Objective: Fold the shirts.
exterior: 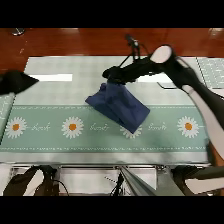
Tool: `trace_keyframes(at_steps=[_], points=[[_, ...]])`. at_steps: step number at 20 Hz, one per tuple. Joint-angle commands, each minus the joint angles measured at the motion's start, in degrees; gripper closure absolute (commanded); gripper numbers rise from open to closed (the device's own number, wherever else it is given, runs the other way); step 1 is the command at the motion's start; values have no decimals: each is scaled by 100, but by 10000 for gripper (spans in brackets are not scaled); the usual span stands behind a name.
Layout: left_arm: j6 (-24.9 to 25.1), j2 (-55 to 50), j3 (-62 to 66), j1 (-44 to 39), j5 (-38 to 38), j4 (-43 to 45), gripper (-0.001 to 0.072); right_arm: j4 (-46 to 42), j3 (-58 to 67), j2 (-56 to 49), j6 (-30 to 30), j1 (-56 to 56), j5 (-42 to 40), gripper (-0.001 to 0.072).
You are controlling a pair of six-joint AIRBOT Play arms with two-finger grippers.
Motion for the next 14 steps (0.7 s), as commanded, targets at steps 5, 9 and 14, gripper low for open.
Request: trace_keyframes(at_steps=[5,9,14], points=[[-24,861,-1731,-398,828,17,681,789,774,-1182,-90,142,579,73],[-31,625,-1733,-411,970,-2,681,-138,769,-271,-66,-723,2756,73],[-44,601,-1733,-411,973,-4,681,-3093,-1163,2734,697,-1803,2317,73]])
